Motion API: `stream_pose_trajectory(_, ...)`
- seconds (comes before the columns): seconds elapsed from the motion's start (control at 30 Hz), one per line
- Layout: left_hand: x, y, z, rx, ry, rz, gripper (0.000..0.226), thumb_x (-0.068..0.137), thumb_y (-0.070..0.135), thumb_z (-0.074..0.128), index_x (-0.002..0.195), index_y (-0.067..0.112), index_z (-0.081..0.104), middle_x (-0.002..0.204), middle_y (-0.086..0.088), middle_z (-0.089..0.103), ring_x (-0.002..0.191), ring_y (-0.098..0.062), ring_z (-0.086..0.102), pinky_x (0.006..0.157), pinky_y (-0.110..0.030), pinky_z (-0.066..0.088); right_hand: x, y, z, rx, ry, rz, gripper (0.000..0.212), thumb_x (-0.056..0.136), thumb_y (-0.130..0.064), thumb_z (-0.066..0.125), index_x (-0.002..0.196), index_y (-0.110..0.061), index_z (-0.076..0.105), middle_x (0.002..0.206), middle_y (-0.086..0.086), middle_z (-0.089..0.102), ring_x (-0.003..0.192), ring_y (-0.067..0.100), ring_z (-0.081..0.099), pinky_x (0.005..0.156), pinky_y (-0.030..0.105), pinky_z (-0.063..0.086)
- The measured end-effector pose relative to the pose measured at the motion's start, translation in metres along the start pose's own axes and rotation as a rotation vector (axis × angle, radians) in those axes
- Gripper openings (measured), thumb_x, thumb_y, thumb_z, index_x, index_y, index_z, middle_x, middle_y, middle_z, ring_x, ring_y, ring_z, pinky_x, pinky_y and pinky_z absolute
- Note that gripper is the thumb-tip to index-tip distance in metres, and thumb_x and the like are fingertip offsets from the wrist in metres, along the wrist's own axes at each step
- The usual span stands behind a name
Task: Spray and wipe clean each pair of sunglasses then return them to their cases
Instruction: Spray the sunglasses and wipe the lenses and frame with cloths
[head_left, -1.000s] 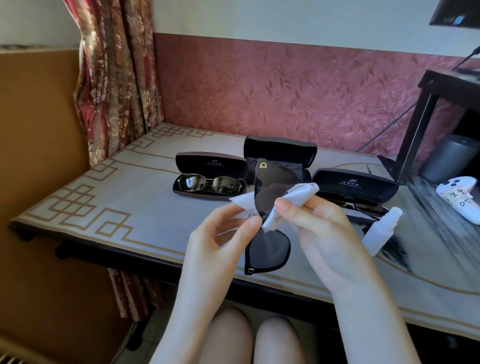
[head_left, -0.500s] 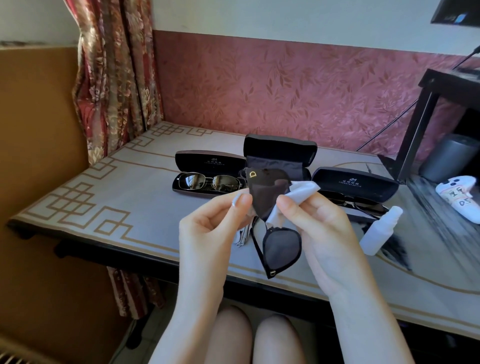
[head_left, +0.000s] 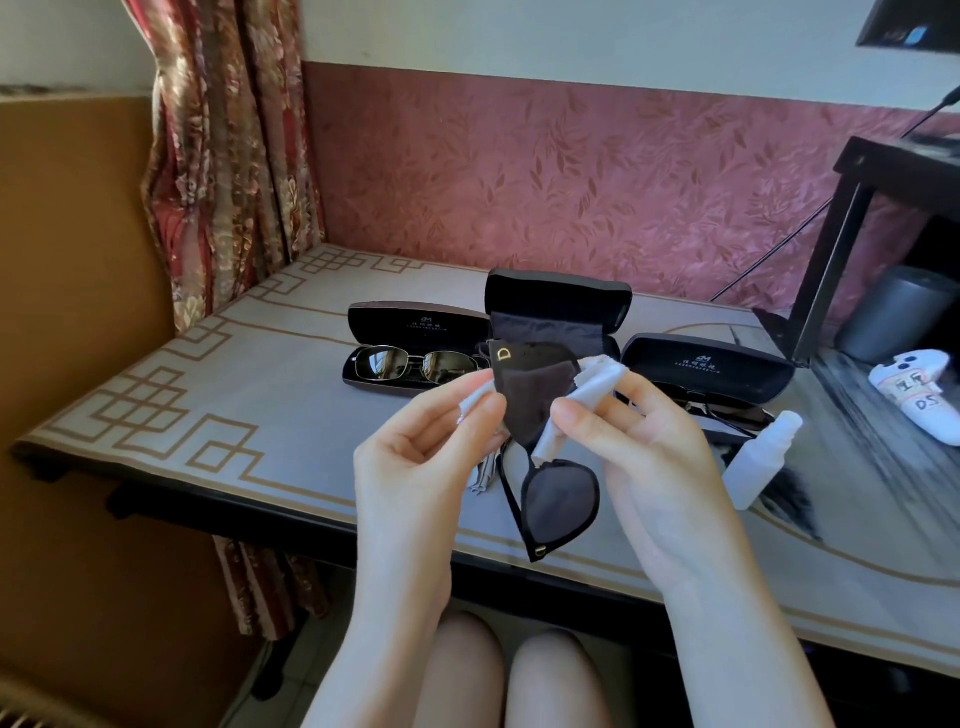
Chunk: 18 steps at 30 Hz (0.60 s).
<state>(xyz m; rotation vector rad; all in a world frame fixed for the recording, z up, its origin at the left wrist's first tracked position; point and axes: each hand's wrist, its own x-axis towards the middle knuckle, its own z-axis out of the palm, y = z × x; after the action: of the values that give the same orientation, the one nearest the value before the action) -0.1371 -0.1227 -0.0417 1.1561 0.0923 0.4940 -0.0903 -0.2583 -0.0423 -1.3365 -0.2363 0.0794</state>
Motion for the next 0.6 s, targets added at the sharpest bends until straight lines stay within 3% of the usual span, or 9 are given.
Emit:
stream_pose_trajectory(0.1, 0.0, -0.001, 0.0, -0.008, -0.008, -0.014, 0.025, 0.068, 0.021, 0.071, 0.092, 0.023, 0.075, 0.09, -0.003, 0.077, 0.089, -0.015, 0.073, 0.072, -0.019, 0.055, 0.0, -0.002, 0.0, -0.008, -0.002, 0.013, 0.022, 0.078, -0.008, 0.072, 0.094, -0.003, 0.057, 0.085, 0.01, 0.067, 0.091, 0.011, 0.065, 0.107, 0.039, 0.042)
stream_pose_trajectory(0.27, 0.001, -0.003, 0.001, -0.013, 0.055, 0.0, 0.023, 0.067, 0.019, 0.072, 0.09, 0.02, 0.074, 0.086, 0.002, 0.077, 0.081, -0.008, 0.072, 0.068, -0.017, 0.054, 0.0, -0.002, 0.003, 0.007, 0.03, 0.005, 0.042, 0.069, -0.021, 0.074, 0.105, -0.001, 0.062, 0.091, 0.009, 0.074, 0.096, 0.013, 0.069, 0.102, 0.034, 0.044)
stream_pose_trajectory(0.37, 0.004, -0.001, 0.001, -0.048, 0.083, -0.007, 0.023, 0.066, 0.019, 0.072, 0.089, 0.02, 0.074, 0.086, 0.003, 0.077, 0.082, -0.007, 0.072, 0.069, -0.017, 0.055, 0.0, -0.001, 0.001, -0.032, 0.11, -0.027, 0.04, 0.069, -0.029, 0.073, 0.099, -0.005, 0.064, 0.084, 0.003, 0.076, 0.091, 0.011, 0.07, 0.106, 0.038, 0.043)
stream_pose_trajectory(0.47, 0.006, 0.0, 0.0, -0.07, 0.088, -0.017, 0.023, 0.069, 0.017, 0.071, 0.092, 0.017, 0.073, 0.085, 0.003, 0.077, 0.083, -0.008, 0.073, 0.072, -0.018, 0.056, 0.002, 0.001, -0.006, -0.089, 0.168, -0.04, 0.011, 0.089, -0.019, 0.063, 0.092, -0.013, 0.071, 0.083, -0.004, 0.075, 0.083, 0.008, 0.068, 0.102, 0.04, 0.046)
stream_pose_trajectory(0.53, 0.008, 0.0, 0.0, -0.066, 0.095, -0.024, 0.026, 0.07, 0.017, 0.071, 0.096, 0.015, 0.073, 0.087, 0.002, 0.077, 0.084, -0.009, 0.073, 0.075, -0.02, 0.057, 0.004, 0.0, -0.01, -0.091, 0.158, -0.012, 0.024, 0.097, -0.013, 0.052, 0.093, -0.015, 0.075, 0.092, -0.003, 0.076, 0.086, 0.011, 0.068, 0.09, 0.034, 0.049)
stream_pose_trajectory(0.6, 0.009, 0.0, -0.001, -0.065, 0.097, -0.03, 0.031, 0.069, 0.019, 0.071, 0.099, 0.012, 0.073, 0.09, 0.0, 0.077, 0.088, -0.011, 0.073, 0.077, -0.022, 0.057, 0.004, -0.004, -0.01, -0.065, 0.136, 0.055, 0.029, 0.098, -0.023, 0.048, 0.097, -0.015, 0.075, 0.1, 0.0, 0.077, 0.091, 0.013, 0.069, 0.086, 0.03, 0.048)
